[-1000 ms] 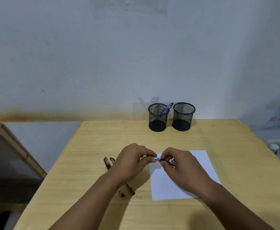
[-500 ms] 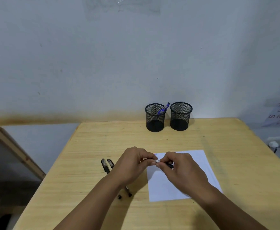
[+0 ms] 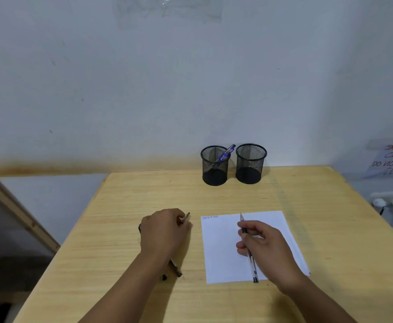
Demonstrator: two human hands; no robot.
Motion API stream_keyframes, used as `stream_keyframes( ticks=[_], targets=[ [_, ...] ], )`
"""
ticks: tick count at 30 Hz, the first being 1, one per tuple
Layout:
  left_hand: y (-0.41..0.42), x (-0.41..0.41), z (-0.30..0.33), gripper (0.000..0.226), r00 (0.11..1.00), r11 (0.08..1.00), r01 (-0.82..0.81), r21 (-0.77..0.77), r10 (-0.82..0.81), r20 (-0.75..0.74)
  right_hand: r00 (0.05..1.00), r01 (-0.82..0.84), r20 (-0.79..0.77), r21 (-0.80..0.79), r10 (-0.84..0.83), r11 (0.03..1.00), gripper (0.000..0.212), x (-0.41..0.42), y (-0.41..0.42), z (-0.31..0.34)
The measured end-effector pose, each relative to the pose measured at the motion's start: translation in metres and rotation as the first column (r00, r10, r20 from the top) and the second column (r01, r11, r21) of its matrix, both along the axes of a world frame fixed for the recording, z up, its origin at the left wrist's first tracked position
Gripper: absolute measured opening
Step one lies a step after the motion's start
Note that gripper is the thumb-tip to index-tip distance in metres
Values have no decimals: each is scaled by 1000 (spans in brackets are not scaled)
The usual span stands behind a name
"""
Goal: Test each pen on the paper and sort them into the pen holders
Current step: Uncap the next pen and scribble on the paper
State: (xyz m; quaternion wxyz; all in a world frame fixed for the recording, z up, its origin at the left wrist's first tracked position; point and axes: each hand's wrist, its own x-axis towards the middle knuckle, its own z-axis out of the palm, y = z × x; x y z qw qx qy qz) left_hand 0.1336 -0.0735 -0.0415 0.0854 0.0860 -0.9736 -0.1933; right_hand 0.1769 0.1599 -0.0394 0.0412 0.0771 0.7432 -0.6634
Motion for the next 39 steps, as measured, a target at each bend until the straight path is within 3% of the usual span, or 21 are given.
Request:
stream_keyframes(
  ticks=[3, 5, 8, 14, 18, 22, 30, 39],
  targets=[
    [1, 2, -2, 33, 1000, 999, -3, -35, 3, 8, 1000, 8, 5, 6, -8, 1000, 19, 3, 2, -4],
    [5, 11, -2, 30, 997, 999, 23, -39, -26, -75, 1000, 13, 1, -3, -13, 1000, 18, 6, 5, -4],
    [23, 34, -6, 32, 972, 985, 170, 20, -165, -165, 1000, 25, 6, -12, -25, 1000, 21, 11, 12, -4],
    [52, 65, -26, 43, 939, 944, 324, -57, -328, -105, 999, -6, 36, -22, 6, 1000, 38, 17, 30, -1],
    [54, 67, -34, 42, 932, 934, 338, -115, -349, -97, 997, -30, -69, 109, 38, 994, 48, 13, 38, 1],
    [53, 66, -35, 38, 933, 929, 335, -160, -350, -82, 989, 40, -146, 55, -31, 998, 38, 6, 34, -1],
    [48, 64, -31, 39, 927, 917, 355, -180, -370, -58, 983, 112, -139, -53, -119, 992, 14, -5, 7, -7],
    [51, 66, -30, 46, 934, 920, 346, -184, -356, -24, 979, 107, -187, 127, -82, 986, 10, -27, -2, -10]
  ],
)
